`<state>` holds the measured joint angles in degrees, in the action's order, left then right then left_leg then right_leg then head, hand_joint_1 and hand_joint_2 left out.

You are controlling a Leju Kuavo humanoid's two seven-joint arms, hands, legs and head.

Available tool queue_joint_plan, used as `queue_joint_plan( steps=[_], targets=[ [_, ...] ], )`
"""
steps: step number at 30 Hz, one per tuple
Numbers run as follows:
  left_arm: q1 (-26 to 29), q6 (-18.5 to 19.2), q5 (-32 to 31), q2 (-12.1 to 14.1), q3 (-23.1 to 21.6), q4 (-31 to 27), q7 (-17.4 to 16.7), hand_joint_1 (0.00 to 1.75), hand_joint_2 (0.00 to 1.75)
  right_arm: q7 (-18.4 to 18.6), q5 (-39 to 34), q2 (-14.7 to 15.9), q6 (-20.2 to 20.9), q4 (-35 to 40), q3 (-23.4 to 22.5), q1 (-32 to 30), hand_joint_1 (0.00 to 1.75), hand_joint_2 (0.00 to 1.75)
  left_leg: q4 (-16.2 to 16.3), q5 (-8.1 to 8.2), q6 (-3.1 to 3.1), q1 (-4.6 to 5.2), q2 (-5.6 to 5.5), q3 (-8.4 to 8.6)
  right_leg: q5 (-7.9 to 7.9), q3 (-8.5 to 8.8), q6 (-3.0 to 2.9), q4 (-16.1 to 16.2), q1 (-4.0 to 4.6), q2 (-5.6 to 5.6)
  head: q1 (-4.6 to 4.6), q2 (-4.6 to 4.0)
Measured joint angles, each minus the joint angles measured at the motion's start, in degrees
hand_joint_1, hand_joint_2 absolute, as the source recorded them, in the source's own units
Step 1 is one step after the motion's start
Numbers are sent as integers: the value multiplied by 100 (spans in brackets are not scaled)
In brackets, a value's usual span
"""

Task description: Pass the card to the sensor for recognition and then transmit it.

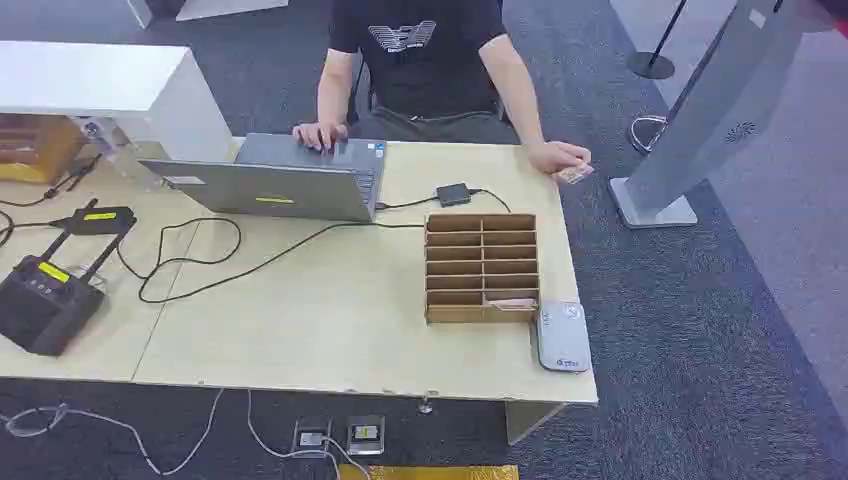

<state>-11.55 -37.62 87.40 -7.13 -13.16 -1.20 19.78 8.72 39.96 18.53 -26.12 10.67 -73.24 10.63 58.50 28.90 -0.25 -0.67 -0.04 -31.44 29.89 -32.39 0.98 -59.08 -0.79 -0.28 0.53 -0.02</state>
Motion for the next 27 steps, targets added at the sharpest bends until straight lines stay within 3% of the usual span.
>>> queue_joint_plan(
  steps=[6,11,16,22,23,27],
  targets=[
    [-60,0,-2,66,-2,0,-74,0,0,-76,-53,-50,-376,0,-50,16,0,0,0,0,0,-1,0,0,0,0,0,0,1,0,2,0],
    [-55,0,0,94,0,0,-75,0,0,-170,-103,-76,-1096,0,-83,48,0,0,0,0,0,-1,0,0,0,0,0,0,1,0,4,0],
    [-55,0,0,109,0,0,-64,0,0,-188,-151,-105,-1156,32,-234,72,0,0,0,0,0,0,0,0,0,1,0,0,0,-1,2,0],
    [-43,0,0,74,89,0,240,0,0,-1317,426,-208,-1174,430,-728,142,0,0,0,0,0,0,-1,1,0,1,0,0,-1,-2,2,0],
    [-44,0,0,66,118,0,253,0,0,-1501,420,-208,-1174,481,-780,157,0,175,0,0,0,0,0,1,0,1,0,0,-1,-1,2,0],
    [-49,0,0,7,197,0,297,0,0,-2071,413,-205,-1174,636,-973,193,0,175,0,0,0,2,0,1,0,0,0,0,-2,0,2,0]
  ],
)
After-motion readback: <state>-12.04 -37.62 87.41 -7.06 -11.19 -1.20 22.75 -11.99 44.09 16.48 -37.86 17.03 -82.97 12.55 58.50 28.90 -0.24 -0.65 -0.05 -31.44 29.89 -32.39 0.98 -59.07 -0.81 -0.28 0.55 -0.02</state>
